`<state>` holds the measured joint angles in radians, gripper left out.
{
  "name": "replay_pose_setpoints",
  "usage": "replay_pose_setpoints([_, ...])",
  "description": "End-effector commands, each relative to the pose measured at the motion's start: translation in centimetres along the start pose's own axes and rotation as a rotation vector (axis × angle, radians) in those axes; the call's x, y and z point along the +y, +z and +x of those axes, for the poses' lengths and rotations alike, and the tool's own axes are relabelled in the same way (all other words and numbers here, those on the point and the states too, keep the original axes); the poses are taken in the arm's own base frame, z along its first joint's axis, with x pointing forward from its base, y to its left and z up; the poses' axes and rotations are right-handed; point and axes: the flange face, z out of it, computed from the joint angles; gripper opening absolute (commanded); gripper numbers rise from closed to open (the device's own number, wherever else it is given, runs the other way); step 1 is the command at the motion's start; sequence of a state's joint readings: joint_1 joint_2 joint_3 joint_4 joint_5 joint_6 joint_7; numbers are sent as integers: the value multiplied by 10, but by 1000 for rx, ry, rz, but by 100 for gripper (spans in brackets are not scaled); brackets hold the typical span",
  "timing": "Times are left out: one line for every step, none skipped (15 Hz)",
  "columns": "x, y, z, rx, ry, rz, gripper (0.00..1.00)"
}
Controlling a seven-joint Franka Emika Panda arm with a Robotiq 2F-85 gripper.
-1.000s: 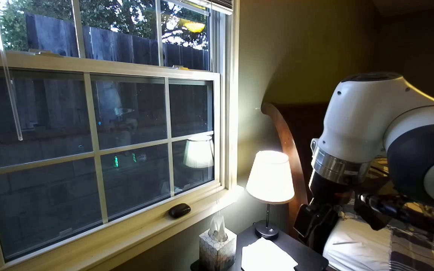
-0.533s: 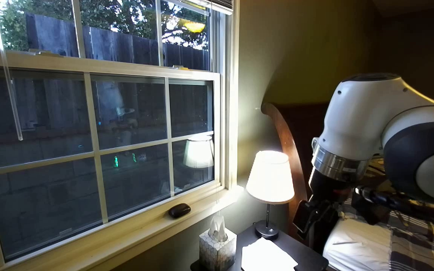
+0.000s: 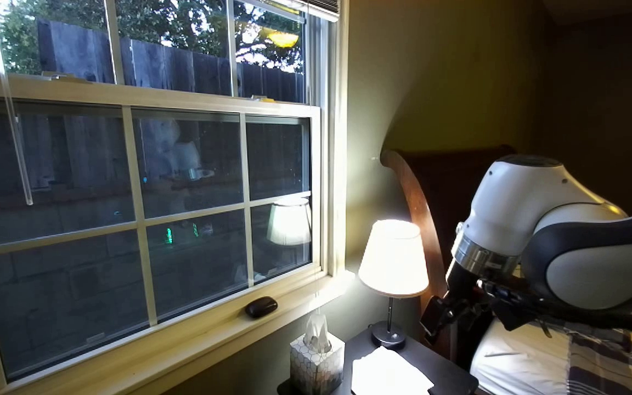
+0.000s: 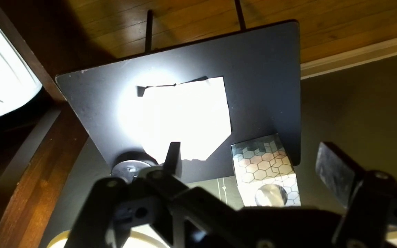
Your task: Use the tissue wipe a section of the window
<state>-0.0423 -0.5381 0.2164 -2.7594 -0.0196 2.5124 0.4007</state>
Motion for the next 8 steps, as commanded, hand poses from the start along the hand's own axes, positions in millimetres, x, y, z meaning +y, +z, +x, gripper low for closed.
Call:
replay_pose_setpoints([23, 38, 12, -22, 18, -9, 100])
replay_pose_setpoints([29, 47, 14, -30, 28, -12, 100])
replay_pose_setpoints([36, 56, 15, -44, 38, -10, 100])
replay_pose_setpoints([42, 64, 16, -53, 45, -9, 100])
replay_pose_setpoints([48, 72, 17, -55, 48, -4, 100])
replay_pose_setpoints([53, 78, 19, -52, 46, 5, 100])
replay_pose_setpoints([57, 82, 22, -31, 19, 12, 100])
replay_pose_setpoints([50, 68, 20, -43, 46, 5, 100])
